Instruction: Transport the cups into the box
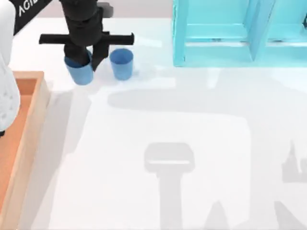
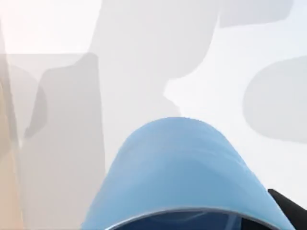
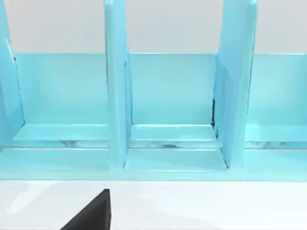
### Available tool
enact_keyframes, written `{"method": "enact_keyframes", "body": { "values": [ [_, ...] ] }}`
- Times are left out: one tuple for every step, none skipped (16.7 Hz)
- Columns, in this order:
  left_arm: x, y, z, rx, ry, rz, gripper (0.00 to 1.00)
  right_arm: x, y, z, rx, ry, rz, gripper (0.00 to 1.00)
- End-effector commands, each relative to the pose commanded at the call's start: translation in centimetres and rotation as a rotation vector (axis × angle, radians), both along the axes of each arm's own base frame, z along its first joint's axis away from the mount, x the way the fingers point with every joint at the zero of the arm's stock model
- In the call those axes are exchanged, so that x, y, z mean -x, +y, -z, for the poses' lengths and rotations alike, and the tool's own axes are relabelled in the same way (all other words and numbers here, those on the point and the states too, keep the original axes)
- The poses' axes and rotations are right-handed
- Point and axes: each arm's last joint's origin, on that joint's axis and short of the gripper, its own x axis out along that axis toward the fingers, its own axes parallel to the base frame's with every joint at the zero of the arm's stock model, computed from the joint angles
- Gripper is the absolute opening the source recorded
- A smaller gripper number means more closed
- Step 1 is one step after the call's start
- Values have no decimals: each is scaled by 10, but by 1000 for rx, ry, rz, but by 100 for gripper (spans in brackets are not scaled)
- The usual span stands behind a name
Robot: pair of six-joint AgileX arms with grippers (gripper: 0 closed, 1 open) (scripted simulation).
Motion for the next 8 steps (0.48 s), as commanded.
{"method": "enact_keyframes", "body": {
  "values": [
    [1,11,-11,3,-8,0,0,0,0,0,0,0,0,100],
    [1,17,-18,6,-15,0,0,0,0,0,0,0,0,100],
    [1,18,-19,7,-17,-1,0,0,0,0,0,0,0,100],
    [1,18,-19,7,-17,-1,0,0,0,0,0,0,0,100],
    [1,18,-19,7,-17,-1,0,0,0,0,0,0,0,100],
    [1,16,-18,3,-15,4,0,0,0,0,0,0,0,100],
    [2,16,-18,3,-15,4,0,0,0,0,0,0,0,100],
    [2,19,-19,3,-15,4,0,0,0,0,0,0,0,100]
  ]
}}
